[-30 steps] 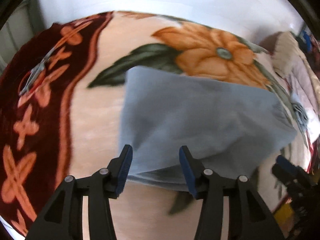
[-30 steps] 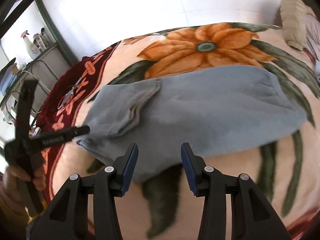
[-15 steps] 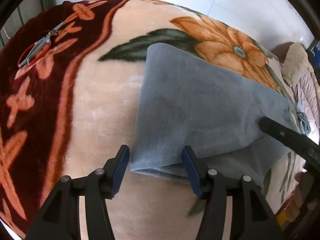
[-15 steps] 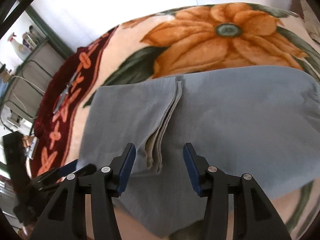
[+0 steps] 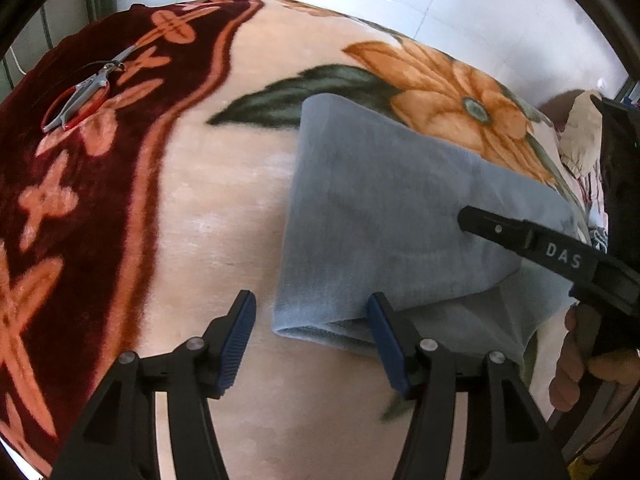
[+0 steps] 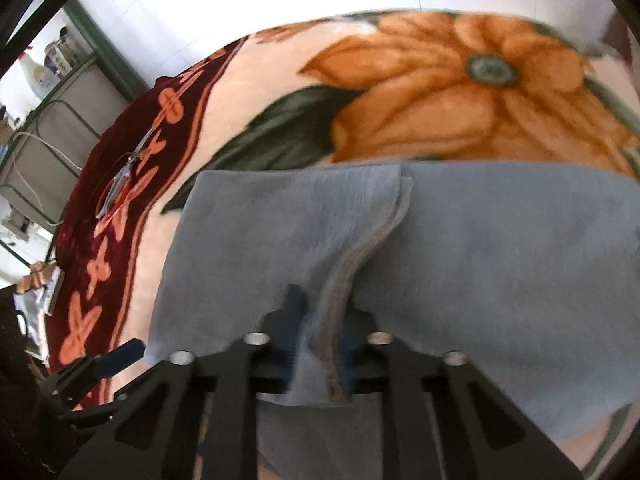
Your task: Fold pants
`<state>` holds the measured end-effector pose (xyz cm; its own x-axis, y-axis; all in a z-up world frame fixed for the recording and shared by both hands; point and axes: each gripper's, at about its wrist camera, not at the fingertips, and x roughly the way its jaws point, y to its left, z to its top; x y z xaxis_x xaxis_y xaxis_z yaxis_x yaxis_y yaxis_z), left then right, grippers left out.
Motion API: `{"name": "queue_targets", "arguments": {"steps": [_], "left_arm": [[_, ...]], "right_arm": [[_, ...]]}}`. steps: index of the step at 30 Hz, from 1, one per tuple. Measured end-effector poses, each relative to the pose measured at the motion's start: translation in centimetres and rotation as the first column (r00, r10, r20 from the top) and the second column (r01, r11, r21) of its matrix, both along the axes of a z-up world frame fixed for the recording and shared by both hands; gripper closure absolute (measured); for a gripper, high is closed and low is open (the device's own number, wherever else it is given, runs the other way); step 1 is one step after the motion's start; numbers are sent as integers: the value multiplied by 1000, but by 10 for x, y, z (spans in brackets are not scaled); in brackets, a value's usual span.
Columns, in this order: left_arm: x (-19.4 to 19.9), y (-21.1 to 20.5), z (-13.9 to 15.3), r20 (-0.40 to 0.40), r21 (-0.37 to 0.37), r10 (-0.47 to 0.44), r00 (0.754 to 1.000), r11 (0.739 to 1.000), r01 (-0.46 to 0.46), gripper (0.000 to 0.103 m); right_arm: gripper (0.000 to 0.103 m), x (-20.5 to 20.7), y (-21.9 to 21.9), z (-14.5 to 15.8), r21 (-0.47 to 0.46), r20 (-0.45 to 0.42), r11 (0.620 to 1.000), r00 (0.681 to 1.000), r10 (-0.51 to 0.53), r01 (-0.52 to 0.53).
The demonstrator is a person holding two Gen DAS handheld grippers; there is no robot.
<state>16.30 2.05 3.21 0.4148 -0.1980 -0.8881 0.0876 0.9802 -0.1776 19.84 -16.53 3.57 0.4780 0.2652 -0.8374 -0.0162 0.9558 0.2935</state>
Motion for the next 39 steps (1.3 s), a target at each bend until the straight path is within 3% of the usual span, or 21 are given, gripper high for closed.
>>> {"name": "queue_targets", "arguments": {"steps": [12,21,30,37,39], "left_arm": [[-9,17,30,54,-28,33,998,999,-32,42],[-11,14,46,77,-51,23,997,999,-19,41],[-4,-10,39,54,-54,-29,998,998,32,41],[9,-39,31,39,-64,-83,996,994,85,41],[12,-46,28,35,-63,-98,995,993,100,39]], "right_arm": [[98,-17,-6,90,-48,161,998,985,56,-49],[98,-44,-59,132,-152,207,988,978,39,-7],[98,-53,-132,102,-208,151,973,986,-68,99],[98,-47,-160,42,-239,65,959,988,-141,153],[92,-46,-168,22,-246,26,953,984,-178,179]]}}
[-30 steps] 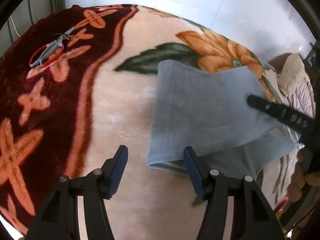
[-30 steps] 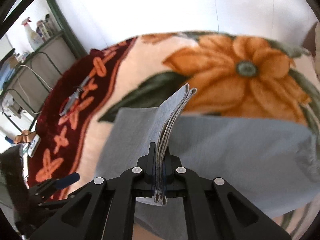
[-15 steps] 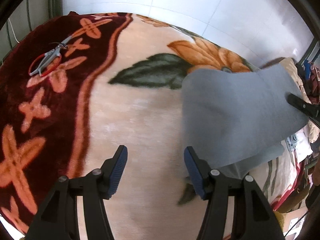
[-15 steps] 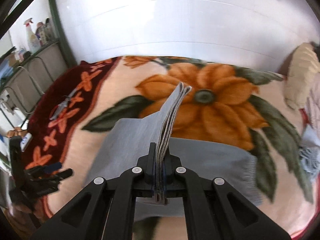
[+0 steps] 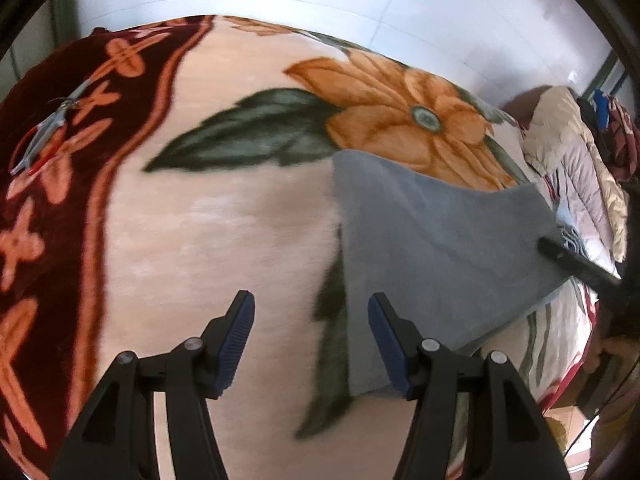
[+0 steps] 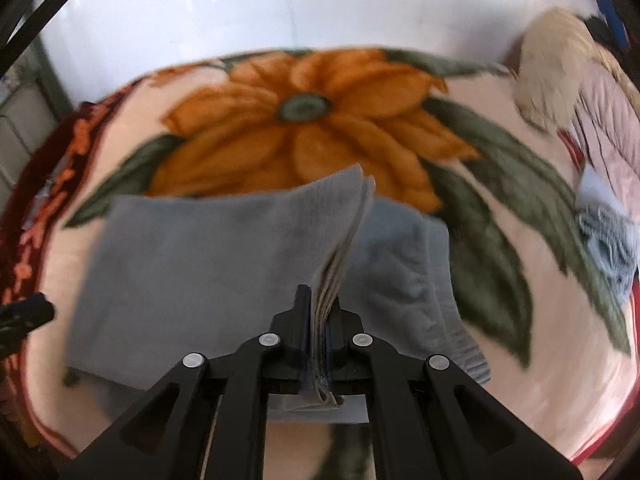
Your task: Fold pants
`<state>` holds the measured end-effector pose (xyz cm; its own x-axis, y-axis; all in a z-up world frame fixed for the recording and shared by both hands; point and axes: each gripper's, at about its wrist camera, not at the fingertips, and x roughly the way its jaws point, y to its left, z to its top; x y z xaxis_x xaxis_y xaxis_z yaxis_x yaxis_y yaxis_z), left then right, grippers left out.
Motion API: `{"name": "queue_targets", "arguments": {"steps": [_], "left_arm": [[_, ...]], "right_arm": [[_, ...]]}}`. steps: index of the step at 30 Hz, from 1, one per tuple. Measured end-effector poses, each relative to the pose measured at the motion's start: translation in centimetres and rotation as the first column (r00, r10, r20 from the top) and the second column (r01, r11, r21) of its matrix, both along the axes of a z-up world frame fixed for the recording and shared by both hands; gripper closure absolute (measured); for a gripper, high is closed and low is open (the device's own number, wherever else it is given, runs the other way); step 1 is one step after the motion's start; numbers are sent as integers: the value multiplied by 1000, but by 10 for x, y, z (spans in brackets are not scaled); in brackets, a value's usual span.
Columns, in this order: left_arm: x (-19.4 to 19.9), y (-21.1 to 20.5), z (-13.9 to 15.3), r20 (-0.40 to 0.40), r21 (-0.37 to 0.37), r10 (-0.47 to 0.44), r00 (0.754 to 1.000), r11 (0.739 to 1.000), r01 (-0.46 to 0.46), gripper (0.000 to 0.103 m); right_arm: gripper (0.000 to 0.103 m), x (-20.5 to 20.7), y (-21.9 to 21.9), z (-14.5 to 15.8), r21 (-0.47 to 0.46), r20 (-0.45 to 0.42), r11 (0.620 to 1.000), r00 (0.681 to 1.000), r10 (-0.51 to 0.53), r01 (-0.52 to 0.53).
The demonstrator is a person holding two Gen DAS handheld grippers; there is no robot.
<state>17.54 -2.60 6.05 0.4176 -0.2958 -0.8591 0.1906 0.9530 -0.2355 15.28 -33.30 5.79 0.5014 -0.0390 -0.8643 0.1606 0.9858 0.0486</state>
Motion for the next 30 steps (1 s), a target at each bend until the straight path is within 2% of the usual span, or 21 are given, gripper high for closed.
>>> {"name": "queue_targets", "arguments": {"steps": [2,3,6,8,10,13,16,18,20,22,24,25,26,27,28,30], "left_arm": [[5,-10,-5,-10,-5,-15,1000,1000,15,37],[6,-13,-8,-15,-10,-21,1000,1000,21,37],[11,-24,-15,-29,-23,-36,999,999,35,37],[13,-30,-20,-36,-23,-46,998,999,45,37],[14,-33,-24,-39,-26,-56,998,998,55,36],[13,-36,-30,-42,-18,-52,998,999,51,34],[13,-35,-36,-55,-36,-38,998,999,36,32],[14,-35,-40,-68,-60,-32,997,998,28,32],[15,-36,-41,-67,-84,-39,997,996,33,32],[15,-39,-42,-69,-108,-51,996,993,43,32],[17,-44,-44,-76,-131,-64,995,990,54,37],[18,-48,-44,-77,-139,-69,995,989,58,48],[18,-51,-43,-78,-135,-65,995,989,54,52],[18,-52,-43,-77,-128,-60,995,991,50,62],[17,-53,-42,-77,-126,-58,995,991,49,80],[16,-53,-36,-67,-146,-63,996,988,53,85]], "right_arm": [[80,-4,-9,-9,38,-21,998,999,-41,42],[78,-7,-13,-10,53,-18,997,998,-59,60],[68,-27,-31,0,124,19,984,991,-135,132],[55,-46,-43,9,160,53,971,981,-189,178],[47,-64,-54,14,199,76,956,969,-234,215],[43,-74,-60,8,248,53,935,960,-275,254],[43,-74,-63,-13,295,-9,912,955,-296,286],[43,-71,-64,-30,365,-39,881,951,-307,300],[38,-70,-63,-36,391,-30,866,944,-327,312],[38,-67,-62,-38,410,-9,856,940,-341,315],[42,-65,-63,-38,438,14,846,938,-345,305],[58,-65,-63,-38,450,24,841,938,-347,299],[80,-64,-63,-39,462,27,837,939,-344,294],[86,-63,-64,-39,476,27,831,940,-339,286],[90,-63,-63,-39,496,30,822,941,-337,279],[92,-64,-60,-33,492,52,828,941,-335,268]]}}
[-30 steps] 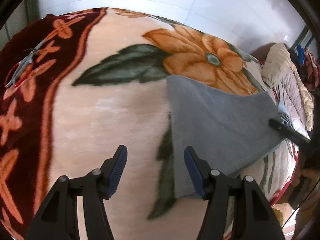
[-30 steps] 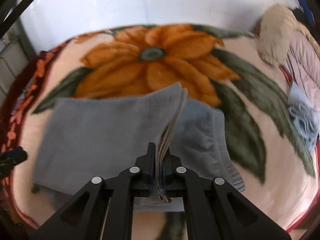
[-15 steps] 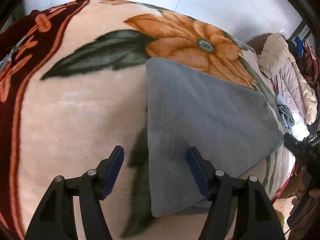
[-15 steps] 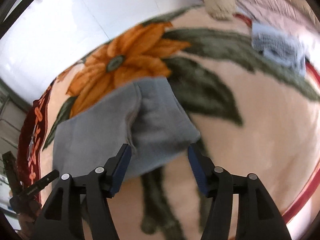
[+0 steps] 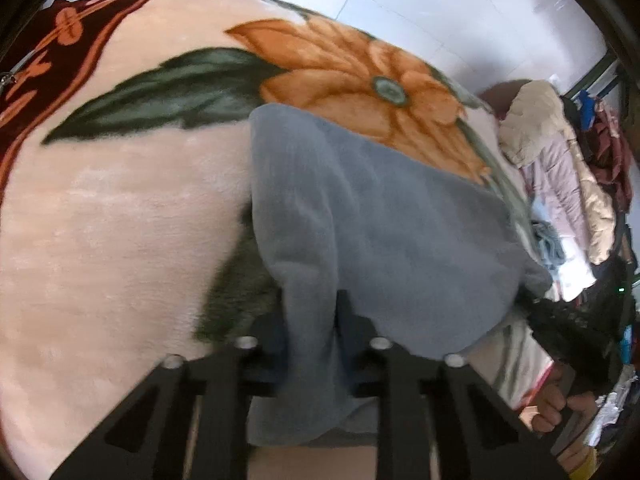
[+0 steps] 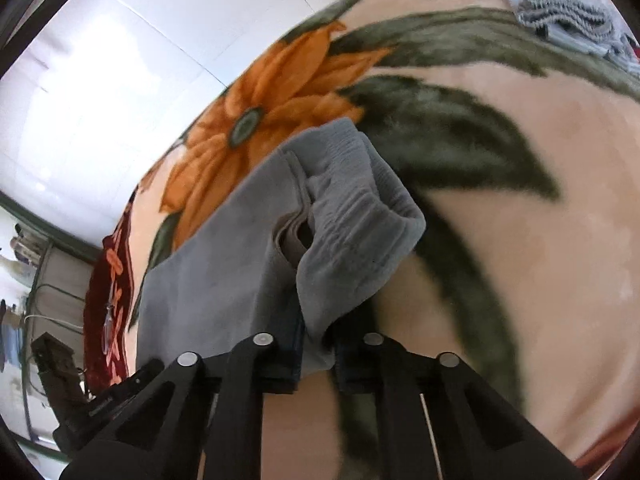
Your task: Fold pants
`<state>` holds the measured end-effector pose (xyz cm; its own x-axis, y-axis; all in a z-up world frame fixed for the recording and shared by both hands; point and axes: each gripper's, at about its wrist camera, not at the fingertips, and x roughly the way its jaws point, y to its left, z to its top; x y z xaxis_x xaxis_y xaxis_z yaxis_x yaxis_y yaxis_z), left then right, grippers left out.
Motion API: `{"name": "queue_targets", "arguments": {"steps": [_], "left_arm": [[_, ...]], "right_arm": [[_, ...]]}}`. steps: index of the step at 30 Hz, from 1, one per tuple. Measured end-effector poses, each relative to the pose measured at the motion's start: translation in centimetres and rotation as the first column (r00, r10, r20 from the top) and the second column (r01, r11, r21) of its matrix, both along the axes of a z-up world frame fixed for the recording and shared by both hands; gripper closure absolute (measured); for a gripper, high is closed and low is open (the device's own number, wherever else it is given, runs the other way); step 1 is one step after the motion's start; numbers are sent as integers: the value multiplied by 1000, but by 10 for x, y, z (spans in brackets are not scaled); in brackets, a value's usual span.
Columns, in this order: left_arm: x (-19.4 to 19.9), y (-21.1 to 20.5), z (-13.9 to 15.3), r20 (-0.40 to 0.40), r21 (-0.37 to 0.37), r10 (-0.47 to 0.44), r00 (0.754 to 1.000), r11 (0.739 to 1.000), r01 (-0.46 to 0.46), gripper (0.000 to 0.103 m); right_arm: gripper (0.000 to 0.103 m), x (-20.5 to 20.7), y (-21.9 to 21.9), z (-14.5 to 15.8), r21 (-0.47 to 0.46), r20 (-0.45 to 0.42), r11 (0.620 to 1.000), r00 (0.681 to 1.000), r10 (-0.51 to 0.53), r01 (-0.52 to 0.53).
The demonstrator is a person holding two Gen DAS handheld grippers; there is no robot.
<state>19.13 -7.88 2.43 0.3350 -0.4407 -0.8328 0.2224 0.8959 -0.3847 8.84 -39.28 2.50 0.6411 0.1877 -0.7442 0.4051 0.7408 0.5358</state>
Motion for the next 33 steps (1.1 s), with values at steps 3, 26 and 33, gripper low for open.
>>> {"name": "queue_targets", "arguments": {"steps": [3,26,33], "left_arm": [[-6,4,14,28,-2,-3,1000,1000,3,87],[-111,125,18,17,165,101,995,981,-103,74],[-120,117,41,82,180,85,993,979,-99,70]], "right_arm": [[93,-6,6,16,-2,46,1000,999,15,-15],[70,-76,71,-10,63,-119,989,982,144,-137],[50,-90,57,18,-29,-68,996,994,85,-87]]}}
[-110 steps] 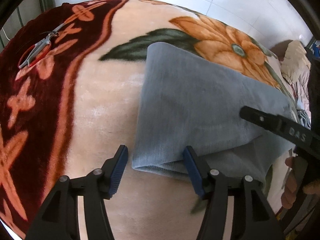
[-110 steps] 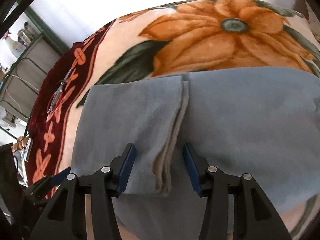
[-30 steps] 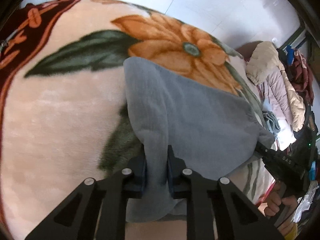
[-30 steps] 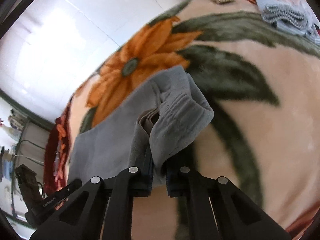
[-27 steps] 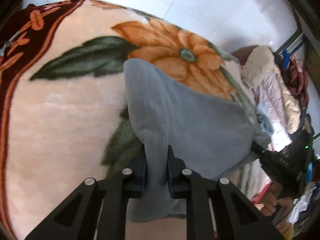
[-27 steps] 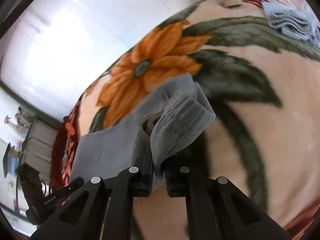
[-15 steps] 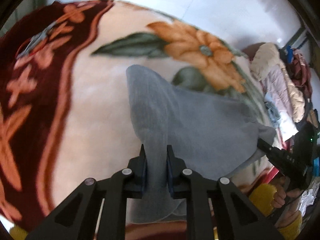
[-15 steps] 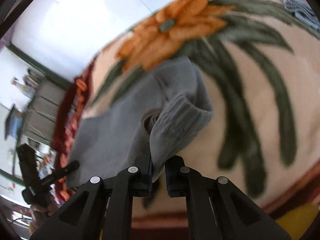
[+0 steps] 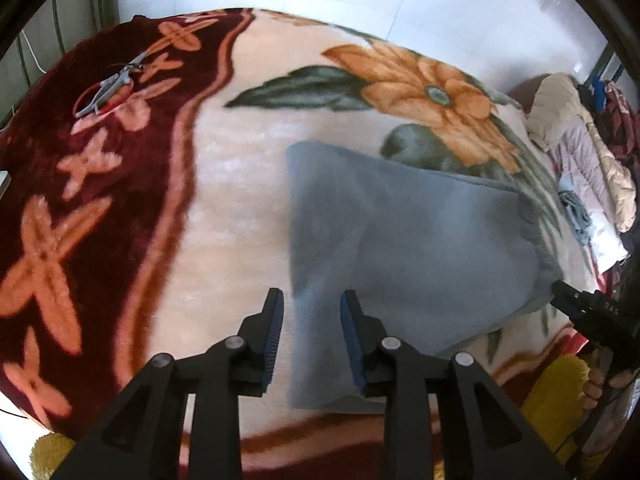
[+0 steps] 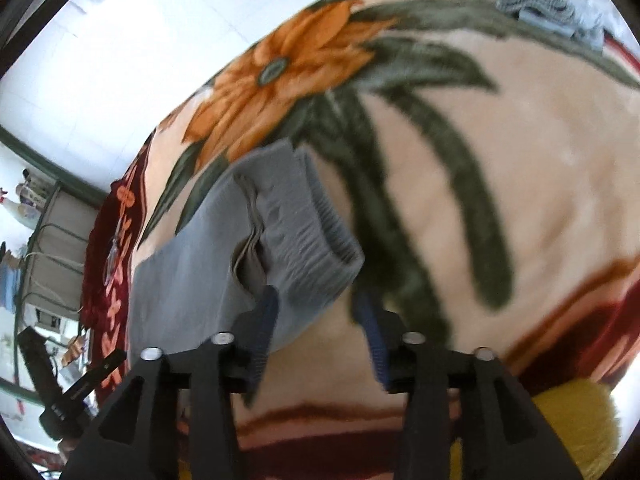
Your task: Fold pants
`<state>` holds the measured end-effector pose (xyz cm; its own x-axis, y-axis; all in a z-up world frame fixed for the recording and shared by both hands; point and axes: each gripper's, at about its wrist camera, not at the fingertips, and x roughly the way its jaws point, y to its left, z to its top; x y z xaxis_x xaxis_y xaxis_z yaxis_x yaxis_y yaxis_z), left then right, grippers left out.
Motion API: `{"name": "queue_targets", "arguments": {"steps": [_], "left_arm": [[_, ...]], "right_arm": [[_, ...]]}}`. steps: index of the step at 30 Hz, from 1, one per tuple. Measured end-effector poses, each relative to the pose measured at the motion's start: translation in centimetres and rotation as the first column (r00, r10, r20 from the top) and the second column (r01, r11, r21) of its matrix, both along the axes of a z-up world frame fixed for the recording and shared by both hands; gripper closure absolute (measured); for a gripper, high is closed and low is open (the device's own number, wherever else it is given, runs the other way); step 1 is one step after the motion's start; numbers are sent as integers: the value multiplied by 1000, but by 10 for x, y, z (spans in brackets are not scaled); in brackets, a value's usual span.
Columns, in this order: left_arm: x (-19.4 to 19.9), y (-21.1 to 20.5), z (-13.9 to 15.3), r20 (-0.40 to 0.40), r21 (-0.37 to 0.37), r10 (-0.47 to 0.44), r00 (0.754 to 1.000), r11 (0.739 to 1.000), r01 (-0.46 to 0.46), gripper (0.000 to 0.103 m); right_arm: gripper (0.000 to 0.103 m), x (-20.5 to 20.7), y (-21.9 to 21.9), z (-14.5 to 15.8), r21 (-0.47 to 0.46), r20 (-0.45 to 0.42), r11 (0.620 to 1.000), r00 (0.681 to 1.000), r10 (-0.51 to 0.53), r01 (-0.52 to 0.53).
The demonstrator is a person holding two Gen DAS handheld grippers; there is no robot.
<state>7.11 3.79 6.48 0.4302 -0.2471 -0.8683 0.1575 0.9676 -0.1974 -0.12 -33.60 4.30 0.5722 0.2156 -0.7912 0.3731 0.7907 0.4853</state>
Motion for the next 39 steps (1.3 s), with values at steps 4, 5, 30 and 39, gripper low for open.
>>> {"name": "queue_targets", "arguments": {"steps": [4,5,30,39], "left_arm": [[-1,-9,1,8,1,-16,1000,1000,16,60],[-2,-11,-2,4,10,-18,1000,1000,18,60],[-5,-2,-23,-45,36,43,998,998,-41,47],[-1,17,-3,12,25,61,998,998,-61,47]], "right_arm": [[46,2,-7,0,43,23,999,999,-27,26],[46,5,-7,-3,58,23,998,999,-28,26],[85,27,33,21,-110,145,989,983,116,-100],[88,48,137,90,-418,165,847,889,427,-329]]}}
